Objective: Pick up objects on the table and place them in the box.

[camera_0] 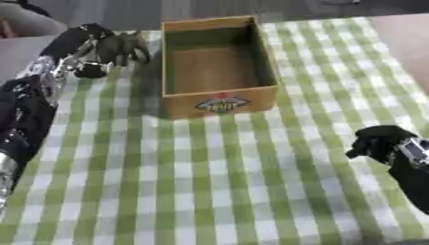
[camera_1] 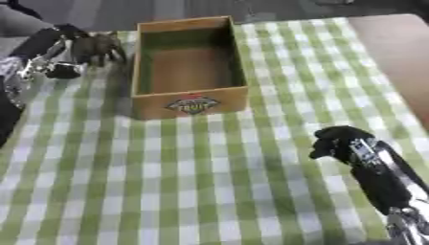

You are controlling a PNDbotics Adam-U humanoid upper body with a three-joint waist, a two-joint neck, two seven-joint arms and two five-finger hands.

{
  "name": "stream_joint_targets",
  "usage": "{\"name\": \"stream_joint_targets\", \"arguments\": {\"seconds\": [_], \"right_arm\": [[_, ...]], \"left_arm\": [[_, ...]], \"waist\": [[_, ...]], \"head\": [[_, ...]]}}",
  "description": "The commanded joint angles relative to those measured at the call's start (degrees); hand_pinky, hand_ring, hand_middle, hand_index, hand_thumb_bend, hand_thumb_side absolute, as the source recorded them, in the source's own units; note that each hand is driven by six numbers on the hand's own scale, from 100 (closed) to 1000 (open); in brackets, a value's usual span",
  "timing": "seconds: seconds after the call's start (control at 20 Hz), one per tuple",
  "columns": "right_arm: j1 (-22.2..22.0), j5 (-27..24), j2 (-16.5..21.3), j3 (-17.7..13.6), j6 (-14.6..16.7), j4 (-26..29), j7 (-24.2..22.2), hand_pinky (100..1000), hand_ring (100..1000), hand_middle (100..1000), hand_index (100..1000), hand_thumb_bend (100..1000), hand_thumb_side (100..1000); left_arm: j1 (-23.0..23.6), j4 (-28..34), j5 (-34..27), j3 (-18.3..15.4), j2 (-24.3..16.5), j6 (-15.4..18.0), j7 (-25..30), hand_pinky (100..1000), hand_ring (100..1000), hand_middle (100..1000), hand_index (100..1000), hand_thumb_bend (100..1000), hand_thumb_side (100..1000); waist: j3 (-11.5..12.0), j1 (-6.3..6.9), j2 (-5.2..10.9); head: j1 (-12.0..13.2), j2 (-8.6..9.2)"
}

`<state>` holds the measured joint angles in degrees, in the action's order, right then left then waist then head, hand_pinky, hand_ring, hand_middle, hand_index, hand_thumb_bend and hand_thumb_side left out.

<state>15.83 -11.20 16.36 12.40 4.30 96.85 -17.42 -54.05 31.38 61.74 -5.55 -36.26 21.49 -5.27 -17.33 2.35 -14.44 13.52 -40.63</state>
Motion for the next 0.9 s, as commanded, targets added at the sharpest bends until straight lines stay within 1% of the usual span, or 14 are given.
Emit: {"name": "stream_joint_targets", "arguments": {"seconds": [0.05, 0.15, 0.2, 0.5, 0.65, 0.8, 0.85, 0.9], "right_arm": [[0.8, 0.3, 0.3, -0.3, 0.2, 0.9, -0.3, 663, 570, 548, 705, 100, 839], [0.8, 0.3, 0.2, -0.3, 0.3, 0.9, -0.3, 663, 570, 548, 705, 100, 841], [0.8, 0.4, 0.2, -0.3, 0.3, 1.0, -0.3, 663, 570, 548, 705, 100, 839], [0.8, 0.6, 0.1, -0.3, 0.4, 0.9, -0.4, 663, 570, 547, 705, 100, 846], [0.8, 0.7, 0.1, -0.3, 0.4, 0.9, -0.4, 662, 570, 547, 704, 100, 846], [0.8, 0.7, 0.0, -0.4, 0.4, 0.9, -0.4, 662, 570, 547, 704, 100, 846], [0.8, 0.7, 0.0, -0.4, 0.4, 0.9, -0.5, 662, 570, 547, 704, 100, 846], [0.8, 0.7, 0.0, -0.4, 0.4, 0.9, -0.5, 662, 570, 546, 704, 100, 845]], "left_arm": [[-0.3, -0.1, 0.7, 0.4, -0.5, 0.3, 0.6, 738, 821, 844, 881, 183, 214], [-0.2, -0.2, 1.1, 0.5, -0.4, 0.2, 1.1, 730, 806, 822, 874, 222, 214], [-0.1, -0.2, 1.3, 0.4, -0.4, -0.1, 1.0, 723, 796, 806, 868, 226, 213], [-0.1, 0.2, 1.9, 0.3, -0.2, -1.4, -1.4, 673, 726, 709, 774, 218, 199], [0.0, 0.1, 2.0, 0.4, -0.1, -1.7, -2.5, 633, 667, 640, 733, 223, 197], [0.0, 0.2, 2.1, 0.5, 0.0, -1.7, -3.5, 564, 583, 555, 669, 210, 185], [0.0, 0.2, 2.0, 0.5, 0.1, -1.7, -4.0, 554, 573, 544, 660, 207, 182], [0.0, 0.4, 1.8, 0.4, 0.1, -1.6, -4.6, 513, 528, 504, 605, 192, 172]], "waist": [[-0.2, -0.31, 0.57], [-0.4, -0.38, 0.44], [-0.4, -0.41, 0.36], [-0.7, -0.54, -0.06], [-0.8, -0.6, -0.23], [-0.9, -0.63, -0.35], [-0.9, -0.63, -0.37], [-0.9, -0.64, -0.37]], "head": [[0.2, 0.81], [0.2, 0.93], [0.2, 0.99], [0.3, 1.48], [0.4, 1.55], [0.5, 1.51], [0.5, 1.49], [0.5, 1.47]]}}
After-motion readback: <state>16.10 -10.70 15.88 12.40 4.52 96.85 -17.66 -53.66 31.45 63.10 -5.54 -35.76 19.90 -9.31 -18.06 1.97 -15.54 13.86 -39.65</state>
